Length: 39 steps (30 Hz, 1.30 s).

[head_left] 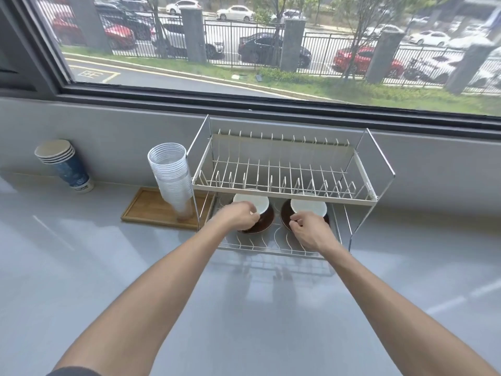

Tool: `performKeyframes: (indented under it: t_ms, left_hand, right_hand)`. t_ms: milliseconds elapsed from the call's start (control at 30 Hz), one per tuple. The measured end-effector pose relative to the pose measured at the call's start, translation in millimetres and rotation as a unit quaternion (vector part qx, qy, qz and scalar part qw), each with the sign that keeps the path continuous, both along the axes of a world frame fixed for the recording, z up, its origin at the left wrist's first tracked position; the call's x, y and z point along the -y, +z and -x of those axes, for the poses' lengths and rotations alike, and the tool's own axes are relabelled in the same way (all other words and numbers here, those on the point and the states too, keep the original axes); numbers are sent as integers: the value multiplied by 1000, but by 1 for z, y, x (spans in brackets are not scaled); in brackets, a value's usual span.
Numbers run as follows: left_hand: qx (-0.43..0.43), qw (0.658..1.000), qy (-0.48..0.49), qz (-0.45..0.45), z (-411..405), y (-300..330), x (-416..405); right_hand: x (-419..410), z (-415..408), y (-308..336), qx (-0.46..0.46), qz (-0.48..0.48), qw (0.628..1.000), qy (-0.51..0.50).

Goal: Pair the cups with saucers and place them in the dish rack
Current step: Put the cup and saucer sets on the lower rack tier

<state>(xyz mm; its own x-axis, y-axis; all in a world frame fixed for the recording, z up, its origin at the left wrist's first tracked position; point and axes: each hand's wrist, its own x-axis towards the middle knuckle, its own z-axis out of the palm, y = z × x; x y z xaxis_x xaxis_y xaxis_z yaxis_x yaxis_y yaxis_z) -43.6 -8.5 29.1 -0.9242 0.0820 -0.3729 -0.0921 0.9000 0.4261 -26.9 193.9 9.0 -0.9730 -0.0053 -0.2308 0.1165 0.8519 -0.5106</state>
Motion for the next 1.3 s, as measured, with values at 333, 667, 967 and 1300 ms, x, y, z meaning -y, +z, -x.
performKeyframes:
  t_ms: [333, 667, 967, 1300]
  left_hand:
    - [-76, 995, 35, -53, 12, -19, -70]
    - [-30, 984, 136, -114, 38, -54, -104]
    - [4, 980, 147, -130, 47, -72, -123]
    - [48, 955, 193, -220, 46, -72, -123]
  right_hand:
    - [-43, 3, -1, -23, -8, 997, -78]
    - [-58, 41, -28, 14, 84, 986, -144]
    - [-56, 56, -43, -6, 170, 968, -185]
    - [-56, 61, -54, 51, 181, 953, -239]
